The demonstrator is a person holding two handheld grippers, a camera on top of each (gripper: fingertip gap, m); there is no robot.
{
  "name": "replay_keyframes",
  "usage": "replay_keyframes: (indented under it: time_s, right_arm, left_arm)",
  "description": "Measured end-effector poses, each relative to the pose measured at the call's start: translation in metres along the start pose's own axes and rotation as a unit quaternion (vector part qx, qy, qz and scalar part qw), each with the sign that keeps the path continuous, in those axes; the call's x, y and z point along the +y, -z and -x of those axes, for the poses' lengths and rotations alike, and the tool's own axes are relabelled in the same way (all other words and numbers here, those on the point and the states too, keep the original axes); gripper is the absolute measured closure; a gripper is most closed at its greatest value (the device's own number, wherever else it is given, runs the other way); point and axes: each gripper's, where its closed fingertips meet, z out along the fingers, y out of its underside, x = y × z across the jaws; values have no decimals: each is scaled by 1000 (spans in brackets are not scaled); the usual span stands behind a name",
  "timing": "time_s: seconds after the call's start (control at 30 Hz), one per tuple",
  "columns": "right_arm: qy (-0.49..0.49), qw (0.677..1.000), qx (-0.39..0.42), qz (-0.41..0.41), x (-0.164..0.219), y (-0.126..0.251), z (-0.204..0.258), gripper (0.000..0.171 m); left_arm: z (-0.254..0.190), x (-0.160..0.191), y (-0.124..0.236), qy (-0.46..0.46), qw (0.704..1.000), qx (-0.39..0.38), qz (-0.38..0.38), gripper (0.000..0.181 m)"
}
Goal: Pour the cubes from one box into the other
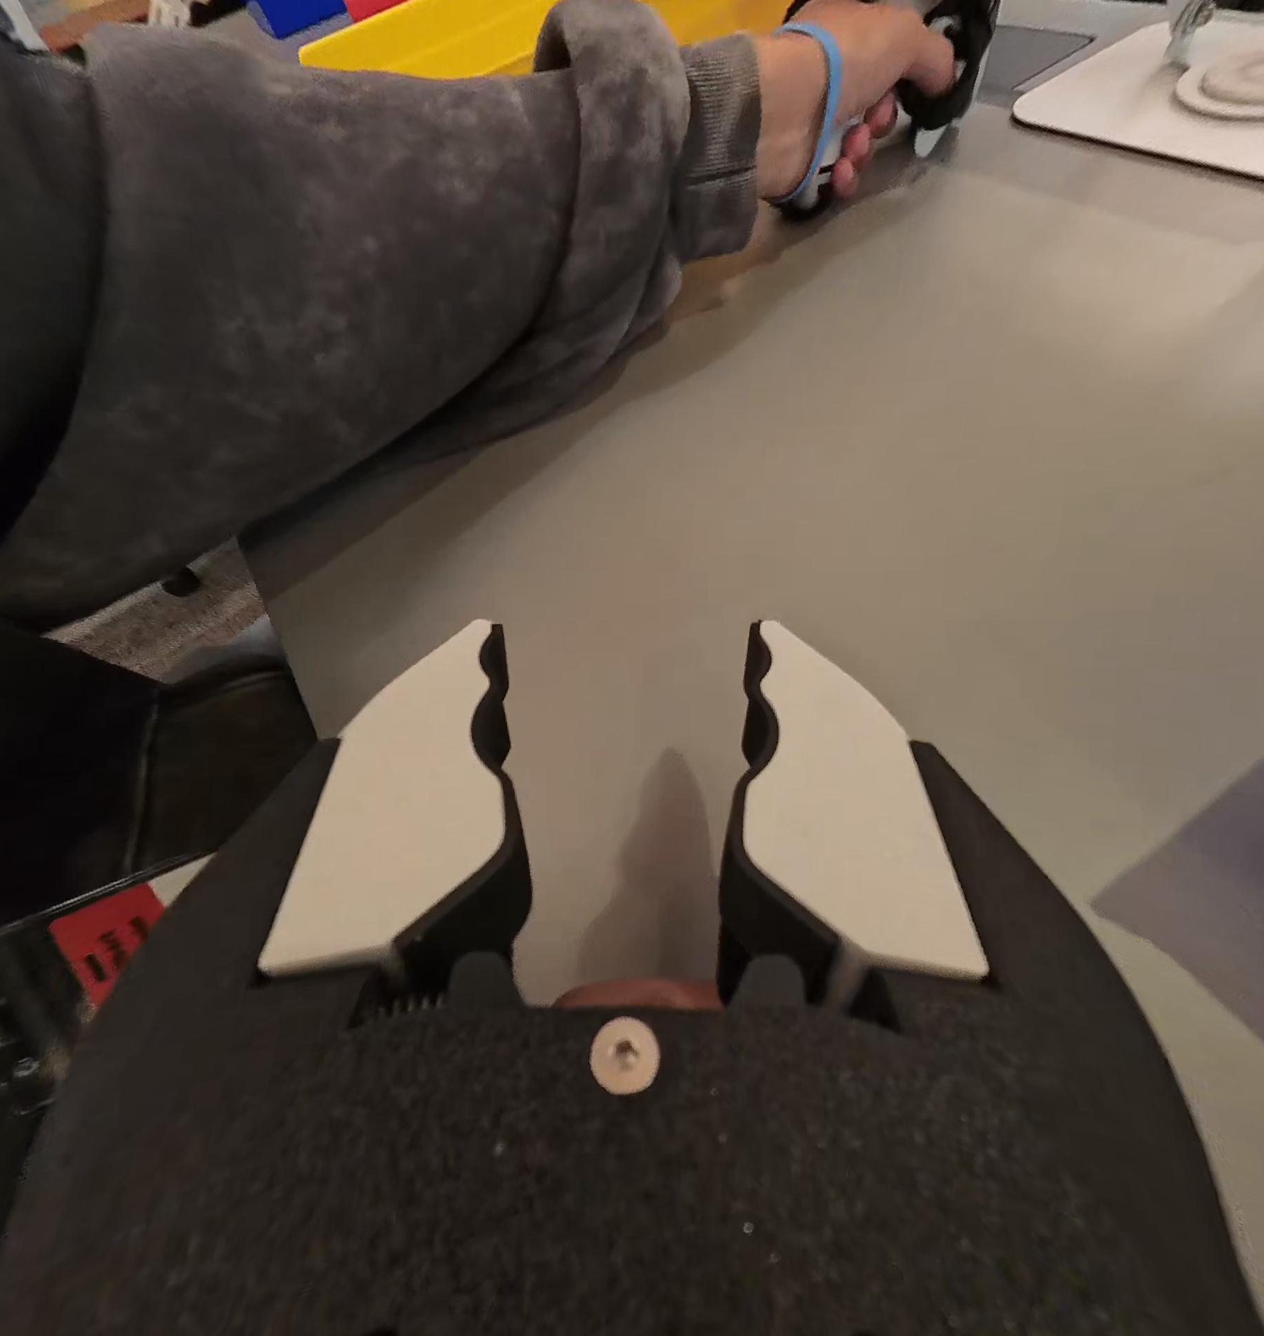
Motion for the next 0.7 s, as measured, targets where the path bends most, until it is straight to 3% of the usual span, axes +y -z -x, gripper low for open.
replay_keyframes:
  time_s: [0.1,0.17,0.3,0.4,0.5,0.57,0.7]
  right_arm:
    - [-23,1000,2,-12,-1,9,-7,109]
    - [-34,999,9,-24,-3,17,-15,111]
    - [-75,996,24,-29,2,27,-35,114]
    - [-127,991,38,-21,7,25,-48,116]
    - [-182,981,68,-6,10,10,-63,117]
    - [-183,978,93,20,7,-11,-71,118]
    - [-66,980,158,105,-16,-75,-75,118]
  left_arm:
    - [-25,16,41,-53,996,67,-22,159]
    - [-69,55,86,-136,974,178,-18,159]
    - [-140,158,162,-303,878,369,38,159]
    - [-157,202,184,-397,825,399,50,159]
    - [-157,217,194,-442,811,382,32,159]
    - [-149,221,206,-444,818,364,23,142]
    - [-110,229,258,-393,854,340,-12,139]
